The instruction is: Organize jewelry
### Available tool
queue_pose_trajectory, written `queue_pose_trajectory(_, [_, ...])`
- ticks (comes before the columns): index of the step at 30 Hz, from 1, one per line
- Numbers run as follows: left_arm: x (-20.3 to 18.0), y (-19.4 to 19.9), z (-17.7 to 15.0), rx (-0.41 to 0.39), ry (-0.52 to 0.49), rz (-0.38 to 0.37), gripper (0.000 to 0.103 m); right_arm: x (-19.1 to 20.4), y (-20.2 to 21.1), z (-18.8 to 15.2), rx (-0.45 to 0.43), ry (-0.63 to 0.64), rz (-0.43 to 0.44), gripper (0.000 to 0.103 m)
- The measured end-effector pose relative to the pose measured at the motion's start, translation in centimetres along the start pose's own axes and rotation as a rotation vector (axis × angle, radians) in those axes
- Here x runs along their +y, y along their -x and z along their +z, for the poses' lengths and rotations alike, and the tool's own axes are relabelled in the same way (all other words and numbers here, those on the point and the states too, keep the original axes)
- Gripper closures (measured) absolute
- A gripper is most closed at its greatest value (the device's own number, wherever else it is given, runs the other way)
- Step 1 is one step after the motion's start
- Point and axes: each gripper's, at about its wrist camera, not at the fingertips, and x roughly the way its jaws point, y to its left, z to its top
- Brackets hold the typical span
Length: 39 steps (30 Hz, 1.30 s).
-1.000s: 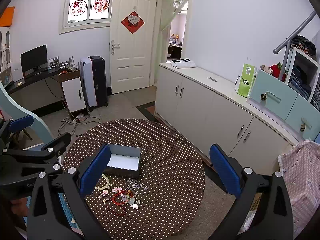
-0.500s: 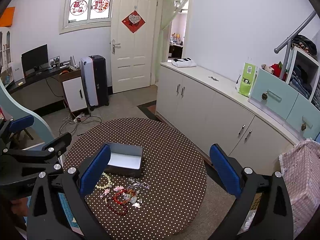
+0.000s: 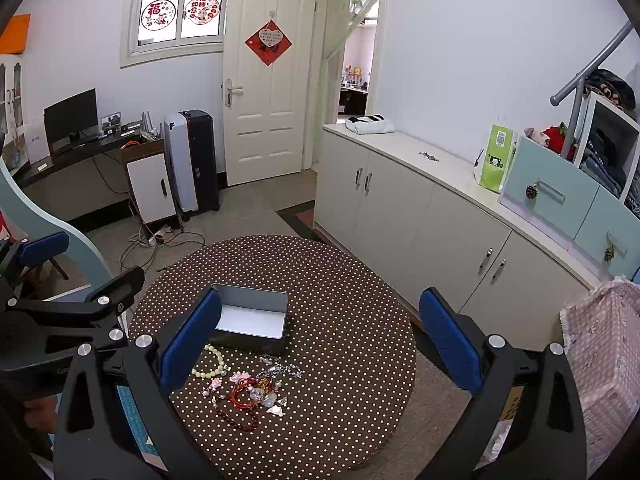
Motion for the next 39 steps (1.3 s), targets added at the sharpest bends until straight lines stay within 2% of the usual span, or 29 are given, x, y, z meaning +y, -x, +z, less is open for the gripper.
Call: queue_pose_trajectory(39, [-0.07,-0.6,0.21,0.016,0.004,-0.008,0.005,-0.47,-0.49,0.21,0.019,-0.01,0.021,0.007])
